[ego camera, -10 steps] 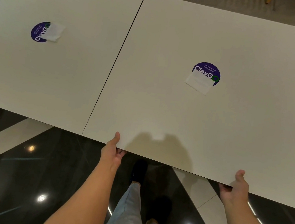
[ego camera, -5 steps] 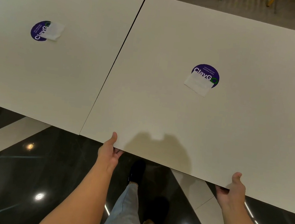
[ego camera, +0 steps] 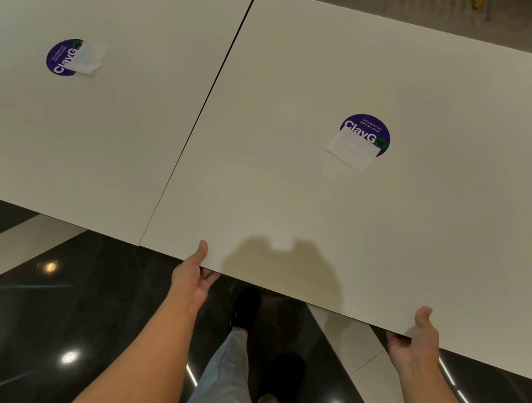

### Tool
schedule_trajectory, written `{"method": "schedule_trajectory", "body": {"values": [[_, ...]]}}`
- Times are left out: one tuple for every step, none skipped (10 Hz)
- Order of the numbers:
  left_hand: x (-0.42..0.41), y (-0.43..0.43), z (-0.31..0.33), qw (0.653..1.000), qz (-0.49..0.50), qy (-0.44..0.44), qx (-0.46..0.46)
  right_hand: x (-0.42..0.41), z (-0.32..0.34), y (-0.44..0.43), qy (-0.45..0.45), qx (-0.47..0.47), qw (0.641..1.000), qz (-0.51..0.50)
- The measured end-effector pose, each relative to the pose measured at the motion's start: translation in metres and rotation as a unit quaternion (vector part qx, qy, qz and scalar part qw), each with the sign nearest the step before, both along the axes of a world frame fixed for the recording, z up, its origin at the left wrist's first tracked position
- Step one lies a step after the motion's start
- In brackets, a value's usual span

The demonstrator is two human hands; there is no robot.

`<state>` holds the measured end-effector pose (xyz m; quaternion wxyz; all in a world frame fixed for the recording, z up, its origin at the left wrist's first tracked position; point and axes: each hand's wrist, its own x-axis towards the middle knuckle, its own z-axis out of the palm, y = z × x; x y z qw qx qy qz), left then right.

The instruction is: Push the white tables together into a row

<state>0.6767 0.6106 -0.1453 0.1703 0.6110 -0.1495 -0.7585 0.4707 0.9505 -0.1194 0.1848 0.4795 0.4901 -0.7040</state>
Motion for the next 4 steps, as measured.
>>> {"method": "schedule_trajectory", "body": {"values": [[0.012, -0.008, 0.007, 0.985, -0.165, -0.043, -0.01, -0.002, 0.001, 0.002, -0.014, 0.005, 1.0, 0.018], [0.016, -0.024, 0.029, 0.838, -0.527, -0.137, 0.02, -0.004, 0.005, 0.0, -0.078, 0.053, 0.99, 0.103], [-0.012, -0.019, 0.056, 0.63, -0.748, -0.21, 0.018, -0.011, 0.018, -0.009, -0.184, 0.18, 0.935, 0.243], [-0.053, 0.008, 0.065, 0.535, -0.78, -0.272, -0.177, -0.018, 0.03, -0.01, -0.174, 0.37, 0.858, 0.312]]}}
